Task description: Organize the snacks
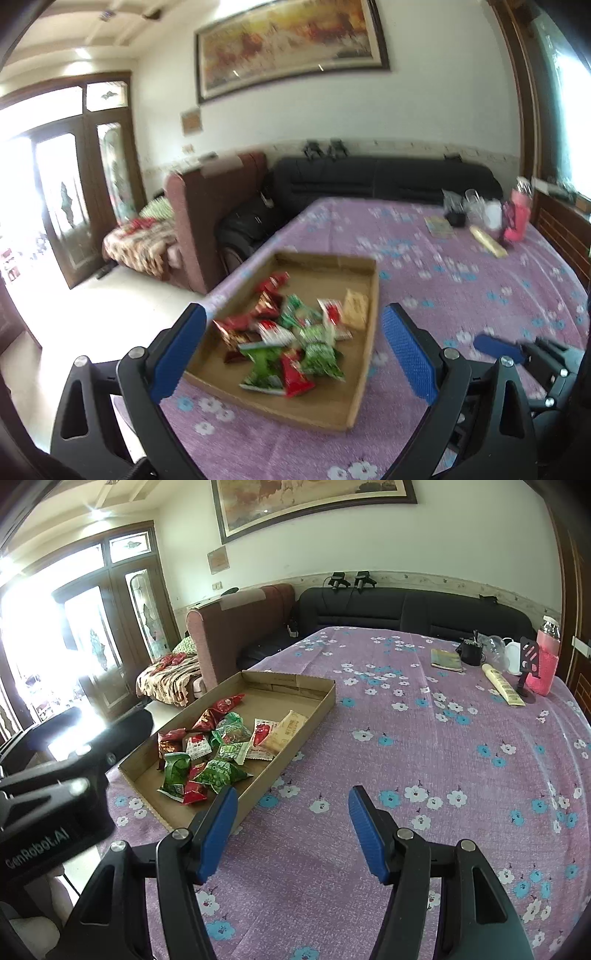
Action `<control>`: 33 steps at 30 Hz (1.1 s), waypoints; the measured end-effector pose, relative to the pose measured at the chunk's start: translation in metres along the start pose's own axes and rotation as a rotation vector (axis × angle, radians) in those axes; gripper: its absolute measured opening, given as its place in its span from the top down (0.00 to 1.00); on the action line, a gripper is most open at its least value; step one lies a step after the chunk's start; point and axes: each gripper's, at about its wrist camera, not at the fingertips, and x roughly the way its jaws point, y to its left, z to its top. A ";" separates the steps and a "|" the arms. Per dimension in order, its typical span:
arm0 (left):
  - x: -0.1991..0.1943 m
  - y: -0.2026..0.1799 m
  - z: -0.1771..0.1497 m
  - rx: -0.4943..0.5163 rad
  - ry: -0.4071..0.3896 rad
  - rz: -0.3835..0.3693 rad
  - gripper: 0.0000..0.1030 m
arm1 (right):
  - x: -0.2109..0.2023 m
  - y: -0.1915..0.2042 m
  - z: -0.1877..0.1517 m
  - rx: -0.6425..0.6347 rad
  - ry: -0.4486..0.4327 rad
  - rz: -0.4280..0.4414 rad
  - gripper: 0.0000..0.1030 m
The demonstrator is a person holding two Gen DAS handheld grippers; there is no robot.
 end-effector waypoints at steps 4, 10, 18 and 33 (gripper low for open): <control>-0.030 0.010 0.007 -0.027 -0.146 0.123 0.04 | -0.003 0.008 0.000 -0.026 -0.010 0.002 0.39; -0.041 0.021 0.002 -0.053 -0.191 0.187 0.04 | -0.003 0.018 0.002 -0.045 -0.016 0.022 0.39; -0.005 0.028 -0.008 -0.114 0.023 0.027 0.04 | 0.001 0.033 -0.003 -0.091 0.009 0.034 0.39; 0.024 0.031 -0.018 -0.144 0.112 0.004 0.04 | 0.016 0.049 -0.001 -0.146 0.034 0.042 0.39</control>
